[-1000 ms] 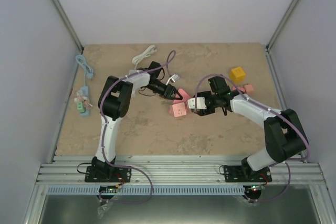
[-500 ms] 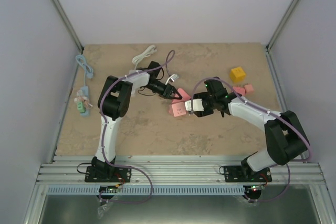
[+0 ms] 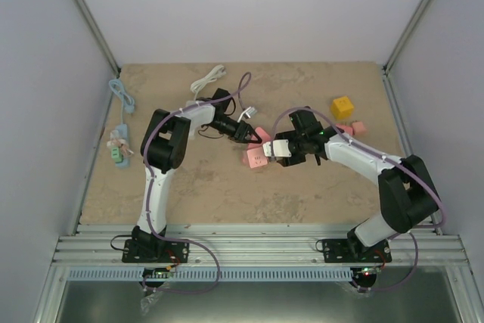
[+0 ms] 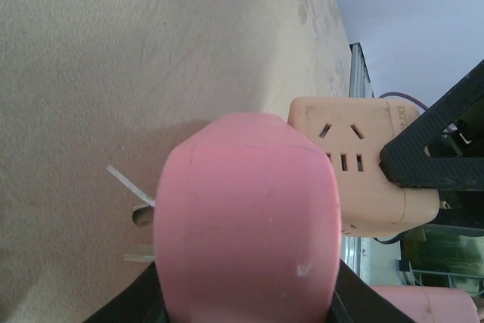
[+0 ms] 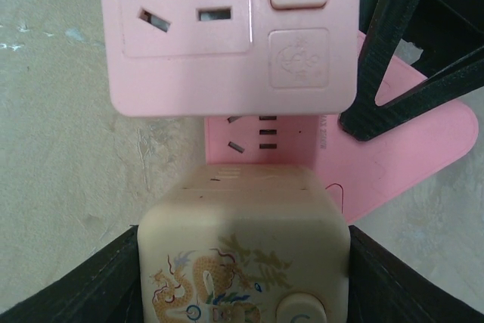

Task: Pull the plug off the socket
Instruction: Remove the plug from the socket.

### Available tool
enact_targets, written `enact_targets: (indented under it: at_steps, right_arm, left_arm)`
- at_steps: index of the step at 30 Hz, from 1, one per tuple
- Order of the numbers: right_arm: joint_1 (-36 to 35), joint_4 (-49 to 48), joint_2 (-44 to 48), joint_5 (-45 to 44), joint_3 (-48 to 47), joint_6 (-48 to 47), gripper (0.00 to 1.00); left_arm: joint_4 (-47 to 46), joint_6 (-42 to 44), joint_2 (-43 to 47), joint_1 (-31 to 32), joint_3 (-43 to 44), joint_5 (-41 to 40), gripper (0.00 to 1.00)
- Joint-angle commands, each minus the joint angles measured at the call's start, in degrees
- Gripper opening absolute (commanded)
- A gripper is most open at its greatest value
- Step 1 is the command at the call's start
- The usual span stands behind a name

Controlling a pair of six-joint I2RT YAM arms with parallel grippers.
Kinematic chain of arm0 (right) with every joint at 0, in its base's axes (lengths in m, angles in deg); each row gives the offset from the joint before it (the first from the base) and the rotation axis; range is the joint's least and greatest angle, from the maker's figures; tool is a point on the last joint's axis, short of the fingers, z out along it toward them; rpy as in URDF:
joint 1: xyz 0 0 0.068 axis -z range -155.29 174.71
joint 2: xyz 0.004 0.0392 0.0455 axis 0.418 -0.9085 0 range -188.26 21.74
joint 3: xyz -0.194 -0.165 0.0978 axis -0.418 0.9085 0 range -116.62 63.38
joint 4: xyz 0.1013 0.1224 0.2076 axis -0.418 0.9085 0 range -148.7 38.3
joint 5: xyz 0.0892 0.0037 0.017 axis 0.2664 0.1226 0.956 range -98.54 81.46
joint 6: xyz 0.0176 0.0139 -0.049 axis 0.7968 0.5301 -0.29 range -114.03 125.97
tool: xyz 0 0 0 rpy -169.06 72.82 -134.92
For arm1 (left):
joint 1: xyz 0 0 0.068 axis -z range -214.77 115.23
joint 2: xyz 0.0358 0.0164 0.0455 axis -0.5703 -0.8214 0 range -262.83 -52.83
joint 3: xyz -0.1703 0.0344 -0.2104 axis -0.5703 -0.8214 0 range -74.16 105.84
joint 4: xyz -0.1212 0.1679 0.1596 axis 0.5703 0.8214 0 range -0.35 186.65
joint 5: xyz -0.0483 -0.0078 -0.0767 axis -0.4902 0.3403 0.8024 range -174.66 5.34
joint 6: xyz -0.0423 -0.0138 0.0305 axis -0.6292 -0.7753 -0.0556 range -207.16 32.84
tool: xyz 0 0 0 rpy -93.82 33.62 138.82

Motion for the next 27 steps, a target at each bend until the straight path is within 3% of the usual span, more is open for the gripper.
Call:
enact_targets:
  at_steps: [1,8,15,27]
  right_arm:
    - [1.58,1.78,0.55,4.21,-5.21,0.85,0.19]
    - [4.52,0.62,1.27,5.69,-3.85,0.14,0.19]
    - [4.68,-8.59,4.3,2.22,4.09,-4.08,0.19]
    - [2.96,-8.41,6.37,-0.55,4.24,-4.86,0.19]
  left_arm:
    - [1.11,0.43,-2.75,-0.65,-0.12,-8.59,0.0]
    - [1.09,0.52,-2.68,-0.64,-0.16,-8.5,0.0]
    - [1.11,0.53,-2.66,-0.64,-0.21,-8.51,0.0]
    - [0.96,0.14,-2.73,-0.64,-0.21,-8.87,0.0]
